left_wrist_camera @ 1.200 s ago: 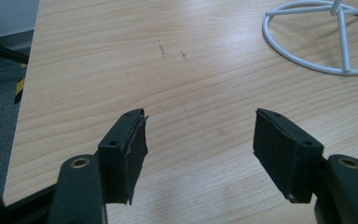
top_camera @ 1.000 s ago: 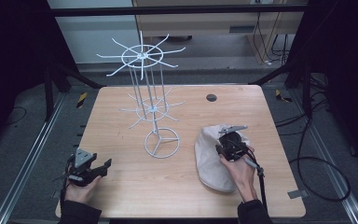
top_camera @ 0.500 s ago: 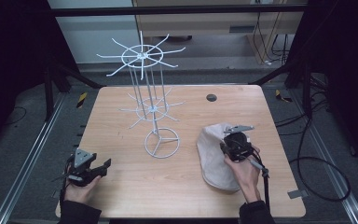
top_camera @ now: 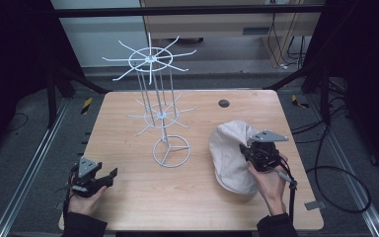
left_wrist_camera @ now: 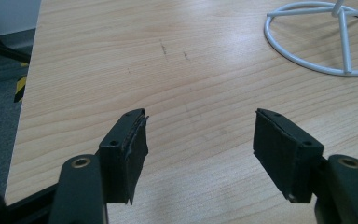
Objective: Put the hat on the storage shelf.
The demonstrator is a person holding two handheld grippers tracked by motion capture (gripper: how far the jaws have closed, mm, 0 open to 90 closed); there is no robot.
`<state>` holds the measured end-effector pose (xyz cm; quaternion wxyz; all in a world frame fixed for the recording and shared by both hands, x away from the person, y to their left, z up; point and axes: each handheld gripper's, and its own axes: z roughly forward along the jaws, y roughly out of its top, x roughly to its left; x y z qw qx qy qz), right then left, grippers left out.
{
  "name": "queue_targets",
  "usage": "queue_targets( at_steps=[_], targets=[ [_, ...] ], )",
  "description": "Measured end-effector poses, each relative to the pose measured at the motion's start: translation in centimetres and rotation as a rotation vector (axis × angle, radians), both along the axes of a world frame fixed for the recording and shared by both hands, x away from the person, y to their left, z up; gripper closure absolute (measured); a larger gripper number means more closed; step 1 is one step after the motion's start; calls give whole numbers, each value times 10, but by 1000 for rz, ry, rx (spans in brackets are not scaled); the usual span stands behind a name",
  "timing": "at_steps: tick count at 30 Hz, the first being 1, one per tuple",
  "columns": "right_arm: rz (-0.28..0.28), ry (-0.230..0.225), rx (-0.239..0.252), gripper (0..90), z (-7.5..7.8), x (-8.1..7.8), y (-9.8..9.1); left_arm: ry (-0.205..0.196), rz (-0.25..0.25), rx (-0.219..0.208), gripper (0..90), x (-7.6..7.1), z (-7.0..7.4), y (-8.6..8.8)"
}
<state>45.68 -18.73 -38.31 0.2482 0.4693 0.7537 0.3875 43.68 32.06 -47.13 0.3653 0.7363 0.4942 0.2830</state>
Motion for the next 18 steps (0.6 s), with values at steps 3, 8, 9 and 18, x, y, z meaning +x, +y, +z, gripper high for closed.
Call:
queue_targets(
  at_steps=[3, 8, 9, 18],
  targets=[
    [8, -43, 16, 879, 4, -4, -4, 0, -1, 0, 349, 0, 0, 0],
    [15, -110, 35, 879, 11, -9, -11, 1, -1, 2, 350, 0, 0, 0],
    [12, -120, 38, 879, 14, -11, -14, 1, 0, -1, 350, 0, 0, 0],
    [35, -232, 83, 880, 27, -22, -19, 1, 2, -1, 350, 0, 0, 1]
  ],
)
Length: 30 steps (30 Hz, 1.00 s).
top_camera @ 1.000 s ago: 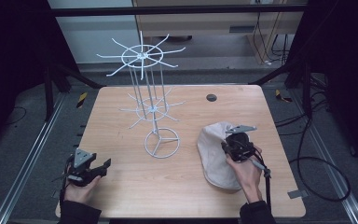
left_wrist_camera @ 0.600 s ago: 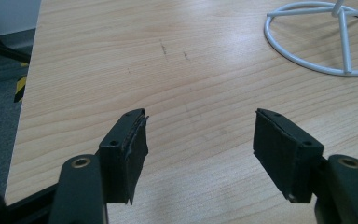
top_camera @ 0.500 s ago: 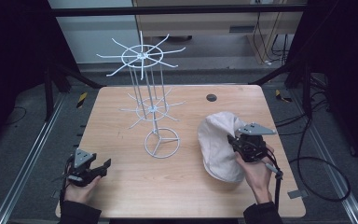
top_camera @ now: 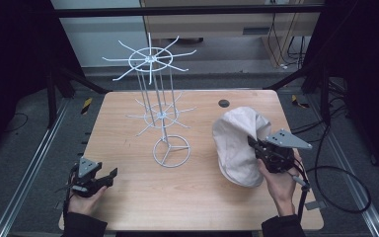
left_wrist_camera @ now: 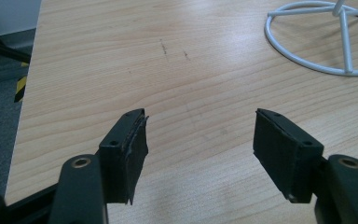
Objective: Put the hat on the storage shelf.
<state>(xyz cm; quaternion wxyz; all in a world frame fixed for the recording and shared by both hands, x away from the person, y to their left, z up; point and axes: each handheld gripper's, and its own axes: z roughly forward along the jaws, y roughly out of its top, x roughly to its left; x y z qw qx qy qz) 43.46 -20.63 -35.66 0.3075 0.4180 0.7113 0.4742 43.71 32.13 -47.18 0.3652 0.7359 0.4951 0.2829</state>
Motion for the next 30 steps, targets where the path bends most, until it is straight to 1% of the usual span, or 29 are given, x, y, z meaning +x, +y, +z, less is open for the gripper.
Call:
queue_targets(
  at_steps=[3, 4, 5, 6, 7, 8, 9, 10, 11, 12, 13, 14, 16, 18, 19, 20, 21, 23, 24, 26, 27, 28, 29, 30],
  targets=[
    [9, -47, 13, 880, 7, -5, 0, 2, 2, -5, 349, 0, 0, 1],
    [9, -47, 13, 880, 7, -5, 0, 2, 2, -5, 349, 0, 0, 1],
    [15, -72, 27, 880, 12, -9, 1, 4, 2, -10, 350, 0, 0, 1],
    [15, -72, 27, 880, 12, -9, 1, 4, 2, -10, 349, 0, 0, 1],
    [25, -97, 39, 880, 17, -12, 2, 2, 3, -16, 347, 1, 0, 1],
    [29, -109, 46, 880, 19, -14, 2, 1, 1, -14, 346, 1, 0, 0],
    [31, -120, 49, 880, 22, -16, 3, 0, 0, -13, 346, 1, 0, 0],
    [31, -120, 49, 880, 22, -16, 3, 0, 0, -13, 344, 1, 0, 0],
    [36, -145, 60, 880, 28, -18, 4, -2, -8, -15, 341, 1, -1, 0],
    [40, -157, 65, 880, 31, -19, 4, -2, -8, -15, 338, 1, -1, 0],
    [43, -165, 70, 880, 34, -20, 5, -10, -8, -12, 336, 1, 0, 0],
    [43, -165, 70, 880, 34, -20, 5, -10, -8, -12, 334, 1, 0, 0],
    [50, -195, 81, 880, 41, -23, 7, -14, -1, -18, 333, 1, 0, 0],
    [51, -215, 91, 880, 46, -24, 9, -11, 4, -23, 331, 1, 0, 2],
    [52, -226, 98, 880, 49, -24, 9, -9, 9, -32, 332, 1, 0, 3],
    [52, -226, 98, 880, 49, -24, 9, -9, 9, -32, 332, 1, 0, 3],
    [55, -243, 112, 880, 53, -23, 10, -9, 11, -35, 332, 1, 0, 3],
    [58, -248, 116, 880, 55, -23, 11, -9, 12, -35, 332, 1, 0, 3],
    [61, -264, 121, 880, 59, -23, 13, -8, 12, -34, 331, 1, 0, 3],
    [64, -270, 124, 880, 60, -23, 13, -7, 11, -32, 330, 1, 0, 3],
    [70, -289, 135, 880, 64, -25, 16, -6, 10, -29, 330, 1, -1, 3],
    [72, -299, 135, 881, 66, -25, 16, -6, 10, -29, 330, 1, -1, 3],
    [74, -308, 141, 881, 69, -26, 17, -6, 10, -29, 330, 1, -1, 3],
    [74, -308, 141, 881, 69, -26, 17, -6, 10, -29, 329, 1, -1, 3]
  ],
)
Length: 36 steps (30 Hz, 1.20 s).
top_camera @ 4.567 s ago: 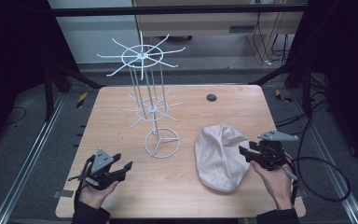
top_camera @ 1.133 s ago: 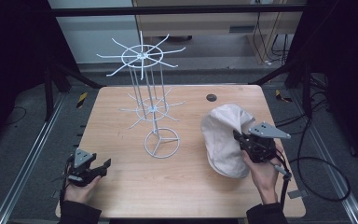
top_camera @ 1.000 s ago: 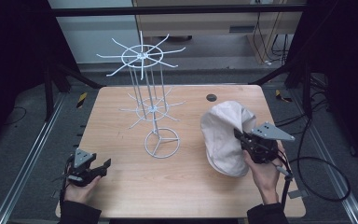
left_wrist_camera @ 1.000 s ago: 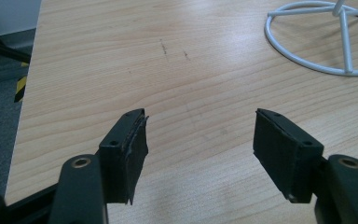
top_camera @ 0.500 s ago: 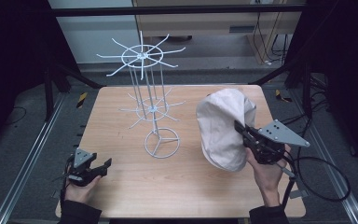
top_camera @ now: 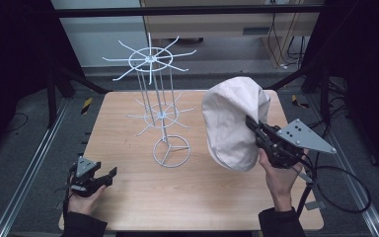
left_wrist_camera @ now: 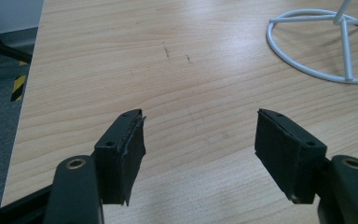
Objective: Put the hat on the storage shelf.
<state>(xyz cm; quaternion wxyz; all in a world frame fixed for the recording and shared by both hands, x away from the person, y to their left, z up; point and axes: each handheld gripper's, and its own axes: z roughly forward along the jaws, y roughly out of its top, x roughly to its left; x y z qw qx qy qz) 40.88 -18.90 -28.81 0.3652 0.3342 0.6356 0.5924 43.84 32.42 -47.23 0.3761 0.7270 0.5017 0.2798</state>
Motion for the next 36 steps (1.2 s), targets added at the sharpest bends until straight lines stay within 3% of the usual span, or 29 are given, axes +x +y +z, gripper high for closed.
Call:
queue_targets(
  at_steps=[9, 26, 36],
  targets=[
    [16, -106, 41, 881, 19, -5, 5, 4, -3, 3, 330, 0, 0, -1],
    [32, -202, 87, 881, 41, -14, 3, 7, -2, 6, 330, 0, -1, -1],
    [55, -297, 108, 881, 62, -23, 14, 5, -2, 9, 330, 0, 0, -1]
  ],
)
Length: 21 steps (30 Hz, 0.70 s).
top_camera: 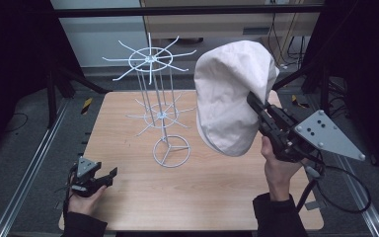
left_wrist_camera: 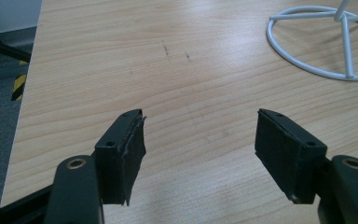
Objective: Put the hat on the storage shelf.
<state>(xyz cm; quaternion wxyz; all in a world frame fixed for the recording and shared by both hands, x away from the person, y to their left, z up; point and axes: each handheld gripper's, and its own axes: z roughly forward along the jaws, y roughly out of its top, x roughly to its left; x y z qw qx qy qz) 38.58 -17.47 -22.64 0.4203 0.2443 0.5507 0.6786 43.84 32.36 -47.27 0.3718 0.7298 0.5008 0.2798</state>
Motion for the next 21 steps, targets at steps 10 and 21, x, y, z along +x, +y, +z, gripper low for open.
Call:
queue_targets(
  at_steps=[10, 21],
  targets=[
    [49, -45, -5, 881, 15, 4, 25, 0, -2, 2, 331, 0, 0, 0],
    [101, 31, -88, 880, -14, 24, 58, -1, -3, 1, 331, 0, 0, 0]
  ],
)
